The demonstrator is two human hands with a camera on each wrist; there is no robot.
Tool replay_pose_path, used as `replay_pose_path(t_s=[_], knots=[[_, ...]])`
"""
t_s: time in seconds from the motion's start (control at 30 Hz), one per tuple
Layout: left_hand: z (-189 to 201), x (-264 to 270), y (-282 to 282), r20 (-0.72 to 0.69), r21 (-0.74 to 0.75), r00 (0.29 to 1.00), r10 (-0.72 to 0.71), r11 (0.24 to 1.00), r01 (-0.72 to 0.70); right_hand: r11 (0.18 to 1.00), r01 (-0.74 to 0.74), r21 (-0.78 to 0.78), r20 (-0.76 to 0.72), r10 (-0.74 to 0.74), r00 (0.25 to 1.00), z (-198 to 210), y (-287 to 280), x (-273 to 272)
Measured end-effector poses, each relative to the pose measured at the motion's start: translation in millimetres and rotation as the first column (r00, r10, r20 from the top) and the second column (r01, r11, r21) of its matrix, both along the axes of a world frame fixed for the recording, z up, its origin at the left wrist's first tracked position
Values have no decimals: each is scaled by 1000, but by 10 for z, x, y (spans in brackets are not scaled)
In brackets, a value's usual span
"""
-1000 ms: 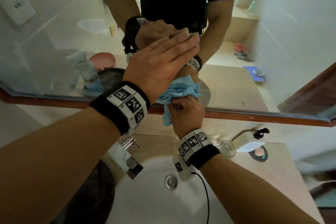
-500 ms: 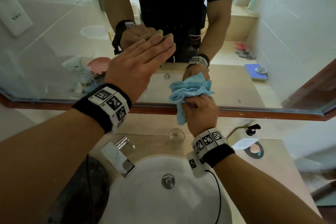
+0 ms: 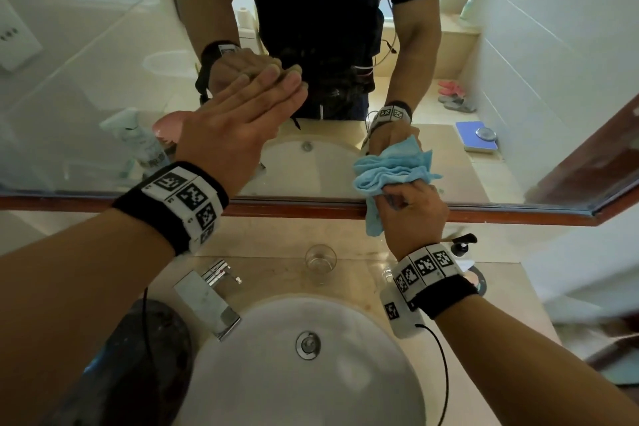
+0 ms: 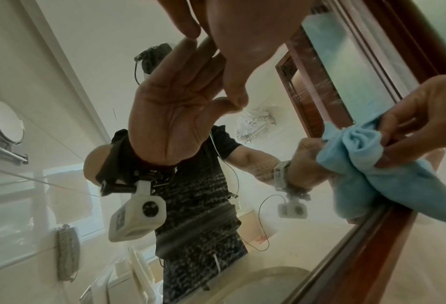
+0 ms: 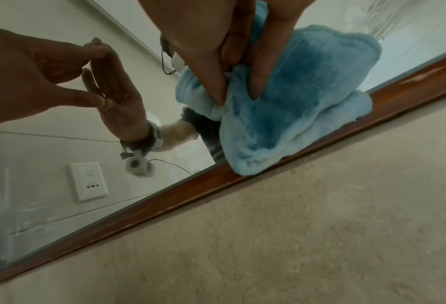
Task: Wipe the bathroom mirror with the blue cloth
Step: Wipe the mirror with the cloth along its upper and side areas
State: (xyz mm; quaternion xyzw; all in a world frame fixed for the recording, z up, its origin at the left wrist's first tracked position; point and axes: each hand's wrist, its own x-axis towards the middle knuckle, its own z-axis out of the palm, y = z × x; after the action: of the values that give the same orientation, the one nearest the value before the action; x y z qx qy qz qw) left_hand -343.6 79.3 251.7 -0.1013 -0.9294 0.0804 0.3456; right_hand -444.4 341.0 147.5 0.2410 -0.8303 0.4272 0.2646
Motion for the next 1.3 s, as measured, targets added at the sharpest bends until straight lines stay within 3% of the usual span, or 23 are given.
replay_pose_path(t_s=[0.37, 0.63, 0.87, 1.03, 1.3], knots=[[69, 60, 81, -114, 69, 991, -69, 995, 77, 984, -172, 44, 25, 172, 985, 25, -1049, 518], [48, 26, 15, -24, -22, 999, -34, 999, 33, 978, -207, 3, -51, 207, 977, 82, -1662, 838], [78, 74, 28, -37, 30, 997, -69, 997, 70, 979, -198, 37, 70, 196, 978, 73, -1501, 768], [92, 85, 76, -68, 32, 997, -35, 999, 37, 993, -110, 35, 67, 107, 992, 86, -1000, 541], [18, 49, 101, 23, 48, 1000, 19, 999, -20, 998, -41, 39, 110, 37, 993, 127, -330, 201]])
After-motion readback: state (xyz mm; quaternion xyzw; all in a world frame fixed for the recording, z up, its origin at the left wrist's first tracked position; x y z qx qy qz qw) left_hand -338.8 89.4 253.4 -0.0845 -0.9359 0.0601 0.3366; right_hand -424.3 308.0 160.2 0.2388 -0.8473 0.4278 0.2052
